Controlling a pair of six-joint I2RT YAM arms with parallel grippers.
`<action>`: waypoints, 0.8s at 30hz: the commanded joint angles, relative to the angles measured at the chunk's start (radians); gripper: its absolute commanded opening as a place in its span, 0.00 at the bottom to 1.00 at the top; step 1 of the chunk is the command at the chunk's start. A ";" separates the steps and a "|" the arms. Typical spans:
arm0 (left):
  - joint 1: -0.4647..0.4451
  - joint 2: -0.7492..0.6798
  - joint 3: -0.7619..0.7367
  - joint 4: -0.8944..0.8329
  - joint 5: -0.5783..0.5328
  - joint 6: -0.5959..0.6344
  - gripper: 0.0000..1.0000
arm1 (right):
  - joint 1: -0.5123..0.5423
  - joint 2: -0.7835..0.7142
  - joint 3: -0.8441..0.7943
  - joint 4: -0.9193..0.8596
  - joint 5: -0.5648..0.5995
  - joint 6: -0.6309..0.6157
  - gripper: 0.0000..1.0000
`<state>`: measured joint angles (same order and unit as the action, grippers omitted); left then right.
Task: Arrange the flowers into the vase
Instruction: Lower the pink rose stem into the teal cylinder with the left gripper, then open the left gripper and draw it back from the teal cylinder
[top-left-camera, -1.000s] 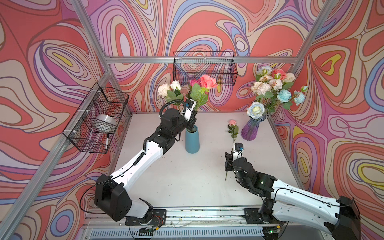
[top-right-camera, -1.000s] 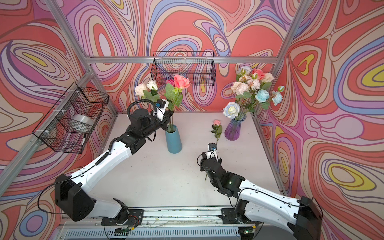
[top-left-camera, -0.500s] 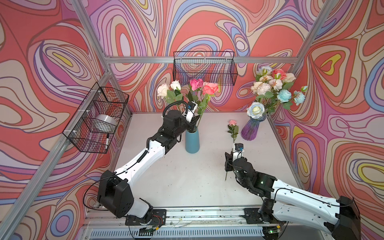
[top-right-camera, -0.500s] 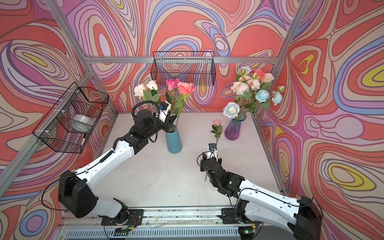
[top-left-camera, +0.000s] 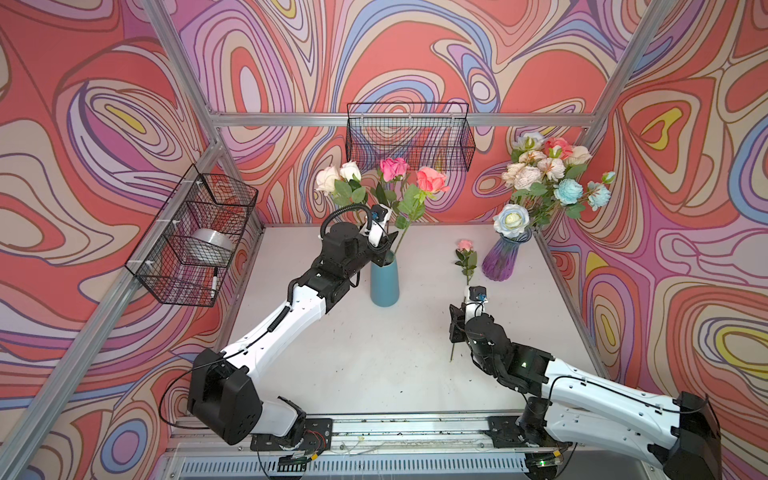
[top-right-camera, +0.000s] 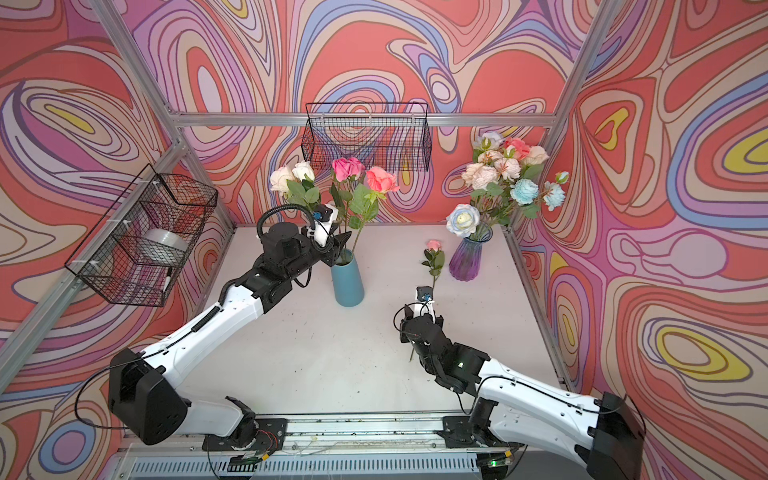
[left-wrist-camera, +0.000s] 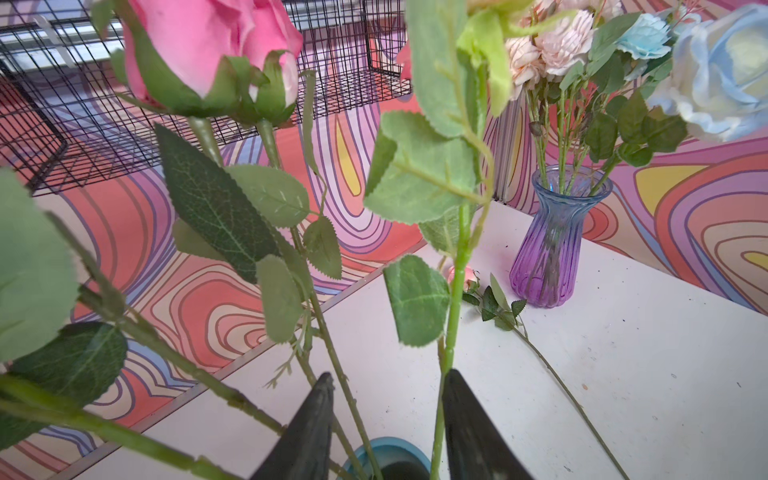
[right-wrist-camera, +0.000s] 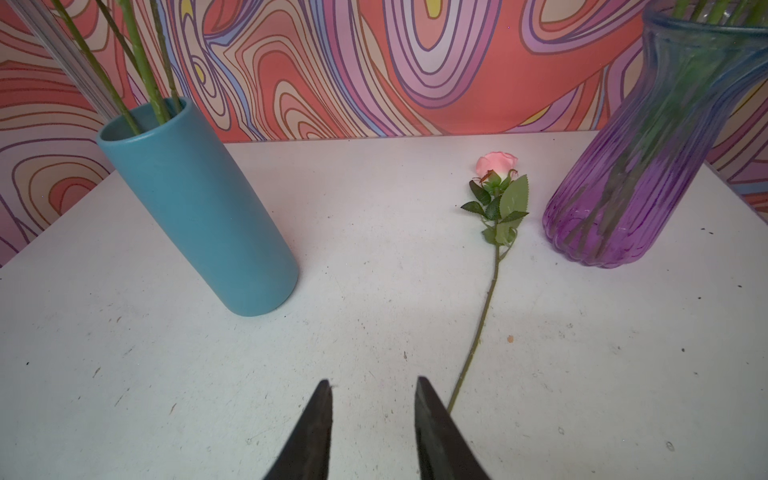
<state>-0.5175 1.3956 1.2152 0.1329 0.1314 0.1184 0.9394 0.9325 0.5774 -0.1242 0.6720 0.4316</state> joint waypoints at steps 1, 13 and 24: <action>-0.005 -0.066 -0.013 0.040 -0.007 -0.008 0.44 | 0.003 0.000 0.038 -0.016 -0.006 -0.004 0.34; -0.004 -0.444 -0.223 0.084 -0.204 -0.288 0.48 | -0.025 0.041 0.128 -0.181 0.039 0.036 0.45; 0.014 -0.545 -0.496 0.050 -0.710 -0.653 0.59 | -0.395 0.247 0.233 -0.361 -0.335 0.141 0.47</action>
<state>-0.5121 0.8886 0.7044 0.2222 -0.4477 -0.3912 0.5739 1.1408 0.7757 -0.4084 0.4477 0.5343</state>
